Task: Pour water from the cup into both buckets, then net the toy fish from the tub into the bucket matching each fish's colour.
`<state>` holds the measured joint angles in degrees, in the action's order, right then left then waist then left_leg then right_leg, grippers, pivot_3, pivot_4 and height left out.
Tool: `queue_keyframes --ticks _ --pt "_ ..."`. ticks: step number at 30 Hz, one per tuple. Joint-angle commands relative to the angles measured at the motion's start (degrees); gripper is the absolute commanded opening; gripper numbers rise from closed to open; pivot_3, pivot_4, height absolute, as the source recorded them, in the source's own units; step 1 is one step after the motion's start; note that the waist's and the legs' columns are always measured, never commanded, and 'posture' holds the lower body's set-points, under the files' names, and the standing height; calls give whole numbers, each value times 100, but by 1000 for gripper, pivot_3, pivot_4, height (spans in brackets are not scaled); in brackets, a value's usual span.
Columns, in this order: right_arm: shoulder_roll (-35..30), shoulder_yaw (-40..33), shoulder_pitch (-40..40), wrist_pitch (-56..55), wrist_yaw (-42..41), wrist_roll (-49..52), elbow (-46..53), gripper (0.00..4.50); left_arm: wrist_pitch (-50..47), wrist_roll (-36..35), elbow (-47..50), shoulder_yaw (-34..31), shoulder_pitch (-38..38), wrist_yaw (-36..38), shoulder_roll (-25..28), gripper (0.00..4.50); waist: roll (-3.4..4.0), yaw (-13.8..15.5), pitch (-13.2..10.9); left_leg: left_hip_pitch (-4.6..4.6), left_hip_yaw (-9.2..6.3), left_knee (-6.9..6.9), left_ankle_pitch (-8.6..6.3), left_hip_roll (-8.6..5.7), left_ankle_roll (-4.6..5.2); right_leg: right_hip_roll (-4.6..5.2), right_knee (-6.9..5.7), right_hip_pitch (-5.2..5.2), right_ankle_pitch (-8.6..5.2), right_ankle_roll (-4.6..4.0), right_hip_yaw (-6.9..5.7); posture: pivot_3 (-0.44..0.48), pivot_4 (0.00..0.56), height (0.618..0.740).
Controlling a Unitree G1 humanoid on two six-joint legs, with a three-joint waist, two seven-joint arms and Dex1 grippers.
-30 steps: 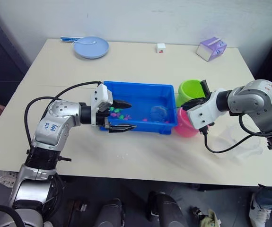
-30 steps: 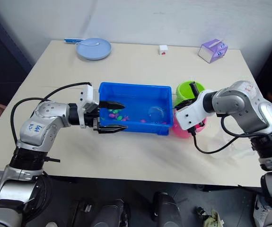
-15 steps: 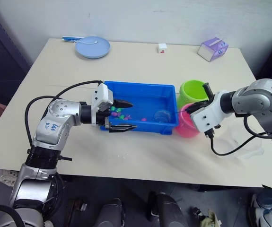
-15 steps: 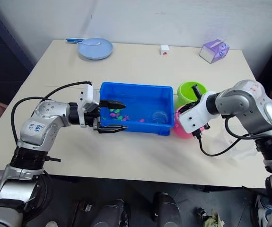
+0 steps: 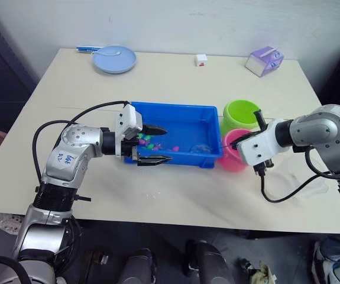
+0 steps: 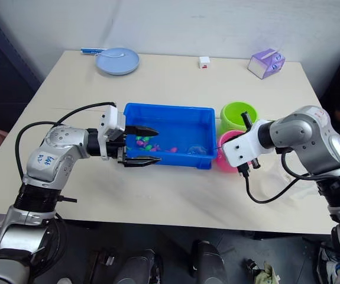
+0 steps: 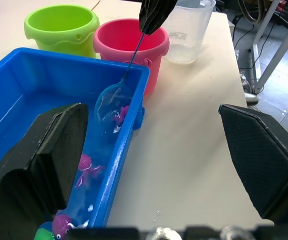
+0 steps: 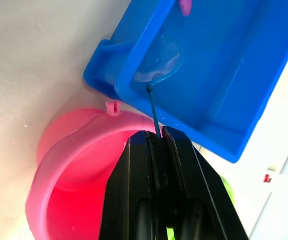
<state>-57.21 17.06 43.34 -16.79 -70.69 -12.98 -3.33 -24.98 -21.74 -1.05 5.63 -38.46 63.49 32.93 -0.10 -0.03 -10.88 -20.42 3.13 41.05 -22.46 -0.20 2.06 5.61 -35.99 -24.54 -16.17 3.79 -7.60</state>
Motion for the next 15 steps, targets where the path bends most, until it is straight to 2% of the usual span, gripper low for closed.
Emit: queue_keyframes --ticks 1,8,15 --pt "68 -367 -250 608 -15 448 -15 800 -3 -52 132 -63 -103 57 58 4500 0 3 0 0 0 0 0 0 0 0 0 0 0 0 0 0 150 739" --pt "514 -960 -707 3385 -28 1709 660 800 30 -20 28 -78 -159 67 68 4500 0 20 0 -1 -3 1 0 0 0 0 -1 1 0 0 -2 0 150 739" --pt "763 -1423 -1103 4929 308 2468 1088 800 132 24 -164 -98 -141 48 58 4500 0 42 0 -1 -3 0 0 -1 0 -1 -1 0 0 0 -2 0 150 739"
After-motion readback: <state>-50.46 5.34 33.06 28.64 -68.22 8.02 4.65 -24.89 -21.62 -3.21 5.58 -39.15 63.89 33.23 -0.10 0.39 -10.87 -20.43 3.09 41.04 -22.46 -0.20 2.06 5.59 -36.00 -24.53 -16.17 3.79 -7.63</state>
